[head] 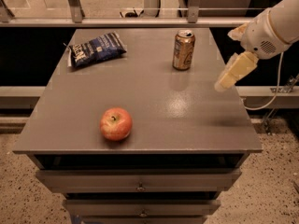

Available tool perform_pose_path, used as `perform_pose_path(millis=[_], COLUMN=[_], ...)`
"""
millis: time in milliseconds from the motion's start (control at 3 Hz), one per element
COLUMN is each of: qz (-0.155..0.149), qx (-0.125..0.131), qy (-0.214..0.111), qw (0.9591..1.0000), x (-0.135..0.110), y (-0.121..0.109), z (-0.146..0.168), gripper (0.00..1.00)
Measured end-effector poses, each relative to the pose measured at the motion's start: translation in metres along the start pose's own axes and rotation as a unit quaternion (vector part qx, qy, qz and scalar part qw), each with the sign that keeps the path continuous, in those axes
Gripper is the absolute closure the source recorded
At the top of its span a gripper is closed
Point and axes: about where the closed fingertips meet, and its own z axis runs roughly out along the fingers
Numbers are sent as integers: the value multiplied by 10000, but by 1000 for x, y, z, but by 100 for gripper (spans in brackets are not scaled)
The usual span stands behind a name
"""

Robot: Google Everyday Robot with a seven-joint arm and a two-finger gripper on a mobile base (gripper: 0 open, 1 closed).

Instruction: Place orange can upright

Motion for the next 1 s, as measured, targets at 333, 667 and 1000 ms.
perform_pose_path(millis=[333, 667, 1000], qz=[314, 600, 787], qx=[-14, -89, -154], qy=[-906, -1913, -2654], qw=[9954, 9797, 9608], x=[-6, -19, -34], y=[-32, -59, -79], z=[27, 54, 78], gripper=[0, 0, 0])
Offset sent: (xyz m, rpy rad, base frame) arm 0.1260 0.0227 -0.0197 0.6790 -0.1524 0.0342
